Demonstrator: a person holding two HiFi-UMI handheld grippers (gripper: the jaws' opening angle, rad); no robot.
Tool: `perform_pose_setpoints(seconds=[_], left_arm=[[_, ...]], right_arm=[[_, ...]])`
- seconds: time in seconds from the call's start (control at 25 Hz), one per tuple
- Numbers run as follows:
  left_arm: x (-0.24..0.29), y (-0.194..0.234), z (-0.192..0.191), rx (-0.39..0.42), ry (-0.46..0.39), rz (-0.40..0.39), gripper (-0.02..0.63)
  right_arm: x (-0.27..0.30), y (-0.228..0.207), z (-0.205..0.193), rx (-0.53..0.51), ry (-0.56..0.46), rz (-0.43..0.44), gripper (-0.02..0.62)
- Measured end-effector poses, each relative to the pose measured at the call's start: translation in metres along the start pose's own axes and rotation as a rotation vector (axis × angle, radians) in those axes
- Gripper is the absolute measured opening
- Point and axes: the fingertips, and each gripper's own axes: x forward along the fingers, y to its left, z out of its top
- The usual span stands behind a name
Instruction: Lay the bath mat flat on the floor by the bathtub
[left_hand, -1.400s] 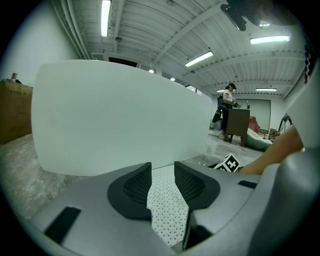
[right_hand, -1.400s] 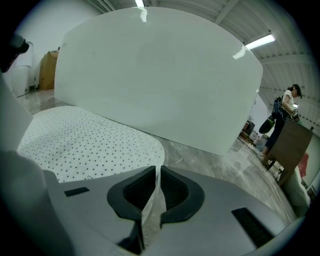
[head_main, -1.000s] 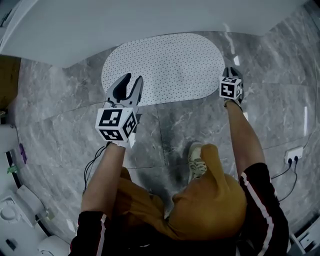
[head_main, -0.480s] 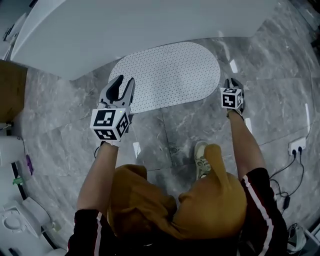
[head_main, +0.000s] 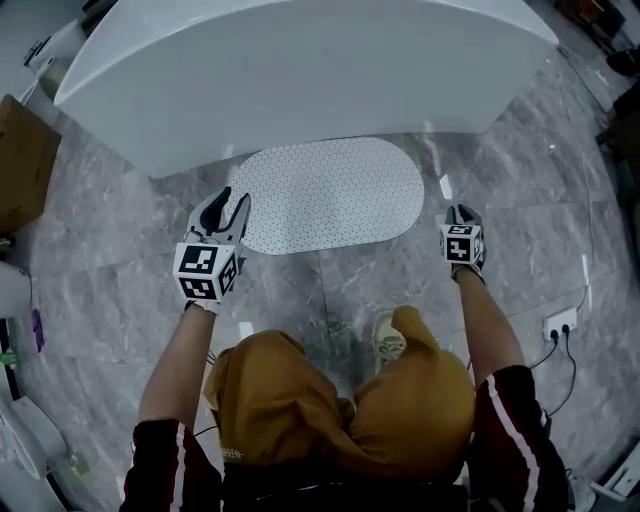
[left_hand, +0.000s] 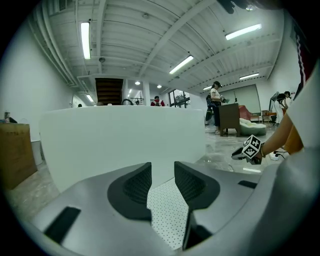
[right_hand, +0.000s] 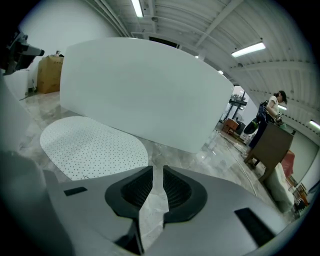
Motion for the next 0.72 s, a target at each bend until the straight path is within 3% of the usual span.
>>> perform_pose_setpoints(seconds=[0.28, 0.48, 0.64, 0.72], left_arm=[[-0.031, -0.002, 0.011, -0.03, 0.014, -0.026, 0.158], [-0.033, 0.004, 0.057, -0.063, -0.08, -0.006, 0.158], [-0.048, 0.003, 0.086, -0.051, -0.099, -0.015, 0.158], [-0.053, 0.006, 0.098, -0.035, -0.094, -0.012, 0.158]], right_arm=[[-0.048, 0.002, 0.069, -0.127, -0.023, 0.041, 0.072], [-0.083, -0.01, 0.167, -0.133, -0.138, 0.061, 0.072], [-0.111, -0.005, 0.203, -0.103, -0.162, 0.095, 0.072], [-0.12, -0.004, 0.224, -0.155, -0.18, 0.105, 0.072]])
